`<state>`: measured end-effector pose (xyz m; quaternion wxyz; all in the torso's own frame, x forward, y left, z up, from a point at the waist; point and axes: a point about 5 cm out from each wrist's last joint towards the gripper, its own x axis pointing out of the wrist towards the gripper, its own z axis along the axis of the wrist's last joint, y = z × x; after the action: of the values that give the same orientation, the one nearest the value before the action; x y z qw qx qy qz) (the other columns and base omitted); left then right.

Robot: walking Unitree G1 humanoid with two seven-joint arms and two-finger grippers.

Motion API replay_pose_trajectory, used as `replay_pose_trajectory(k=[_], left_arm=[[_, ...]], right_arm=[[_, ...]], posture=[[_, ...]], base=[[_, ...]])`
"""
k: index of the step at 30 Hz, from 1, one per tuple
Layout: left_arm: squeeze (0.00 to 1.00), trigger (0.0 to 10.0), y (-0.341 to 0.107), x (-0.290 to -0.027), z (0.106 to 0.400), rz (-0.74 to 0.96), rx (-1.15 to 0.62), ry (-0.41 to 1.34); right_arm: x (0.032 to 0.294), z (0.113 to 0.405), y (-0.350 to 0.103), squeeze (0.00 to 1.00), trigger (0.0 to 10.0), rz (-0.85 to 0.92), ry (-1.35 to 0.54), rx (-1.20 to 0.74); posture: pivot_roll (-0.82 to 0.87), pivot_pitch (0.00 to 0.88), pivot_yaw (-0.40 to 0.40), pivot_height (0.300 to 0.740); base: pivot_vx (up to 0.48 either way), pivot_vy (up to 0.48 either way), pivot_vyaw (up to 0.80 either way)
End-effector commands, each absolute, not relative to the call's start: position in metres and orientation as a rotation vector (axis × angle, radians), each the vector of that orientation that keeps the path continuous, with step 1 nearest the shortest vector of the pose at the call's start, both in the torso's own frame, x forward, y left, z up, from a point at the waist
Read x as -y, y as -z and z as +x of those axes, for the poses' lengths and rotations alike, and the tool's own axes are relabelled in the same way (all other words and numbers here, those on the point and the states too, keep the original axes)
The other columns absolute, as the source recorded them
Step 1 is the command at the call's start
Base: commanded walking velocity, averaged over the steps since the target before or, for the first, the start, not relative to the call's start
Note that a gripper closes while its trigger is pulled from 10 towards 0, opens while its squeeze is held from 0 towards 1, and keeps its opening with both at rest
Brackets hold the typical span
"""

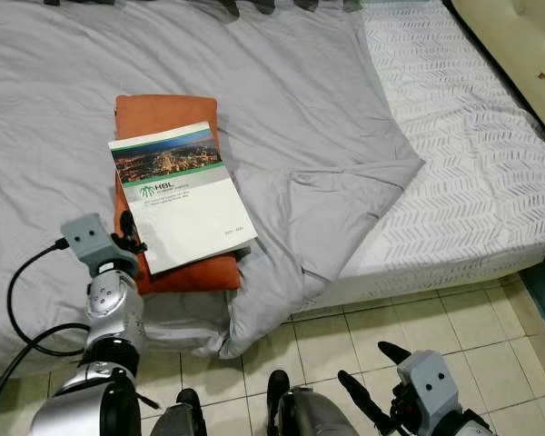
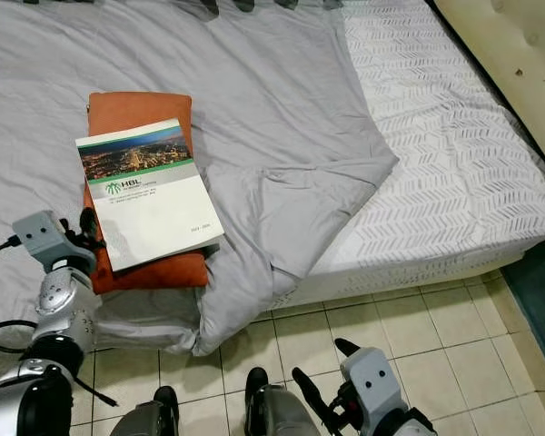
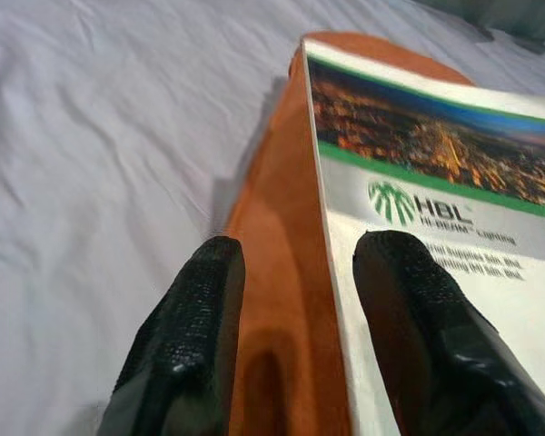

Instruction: Clean up the room

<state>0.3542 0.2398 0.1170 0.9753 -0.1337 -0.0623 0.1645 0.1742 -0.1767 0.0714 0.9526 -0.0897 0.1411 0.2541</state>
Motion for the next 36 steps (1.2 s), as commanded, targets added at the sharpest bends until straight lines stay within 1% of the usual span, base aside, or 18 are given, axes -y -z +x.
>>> replay_pose_trajectory(k=[1,7,8,11,15,18,25,29,30,36], left_arm=[[0.0,10.0,-0.101,-0.24,0.348,-0.316,0.065,-0.344],[0.0,10.0,-0.101,-0.24,0.348,-0.316,0.065,-0.344],[0.0,10.0,-0.097,-0.238,0.348,-0.341,0.043,-0.344],[0.0,10.0,-0.069,-0.215,0.341,-0.47,-0.078,-0.325],[0.0,10.0,-0.062,-0.212,0.338,-0.494,-0.111,-0.326],[0.0,10.0,-0.057,-0.212,0.335,-0.532,-0.133,-0.335],[0.0,10.0,-0.057,-0.209,0.337,-0.547,-0.133,-0.31],[0.0,10.0,-0.057,-0.202,0.338,-0.524,-0.159,-0.274],[0.0,0.0,-0.055,-0.201,0.338,-0.522,-0.166,-0.276],[0.0,0.0,-0.051,-0.201,0.336,-0.527,-0.198,-0.285]], right_arm=[[0.179,0.167,-0.067,0.0,10.0,-0.177,-0.511,-0.321],[0.179,0.167,-0.067,0.0,10.0,-0.177,-0.511,-0.321],[0.179,0.167,-0.067,0.0,10.0,-0.176,-0.512,-0.322],[0.18,0.168,-0.067,0.0,10.0,-0.179,-0.521,-0.32],[0.177,0.17,-0.068,0.0,10.0,-0.168,-0.537,-0.305],[0.177,0.185,-0.066,0.0,10.0,-0.195,-0.533,-0.261],[0.173,0.195,-0.07,0.0,10.0,-0.21,-0.537,-0.23],[0.171,0.193,-0.069,0.0,10.0,-0.207,-0.543,-0.231],[0.171,0.191,-0.068,0.0,10.0,-0.207,-0.544,-0.234],[0.17,0.188,-0.065,0.0,10.0,-0.203,-0.545,-0.238]], posture=[[-0.28,0.381,-0.125,0.74],[-0.28,0.381,-0.125,0.74],[-0.28,0.38,-0.128,0.74],[-0.3,0.368,-0.136,0.74],[-0.3,0.363,-0.13,0.74],[-0.29,0.361,-0.124,0.74],[-0.29,0.365,-0.127,0.74],[-0.29,0.366,-0.13,0.74],[-0.29,0.366,-0.13,0.74],[-0.29,0.366,-0.13,0.74]], base=[[0.0,0.0,0.0],[0.0,0.0,0.0],[0.0,0.0,0.0],[0.0,0.0,0.0],[0.0,0.0,0.0],[0.0,0.0,0.0],[0.0,0.0,0.0],[0.0,0.0,0.0],[0.0,0.0,0.0],[0.0,0.0,0.0]])
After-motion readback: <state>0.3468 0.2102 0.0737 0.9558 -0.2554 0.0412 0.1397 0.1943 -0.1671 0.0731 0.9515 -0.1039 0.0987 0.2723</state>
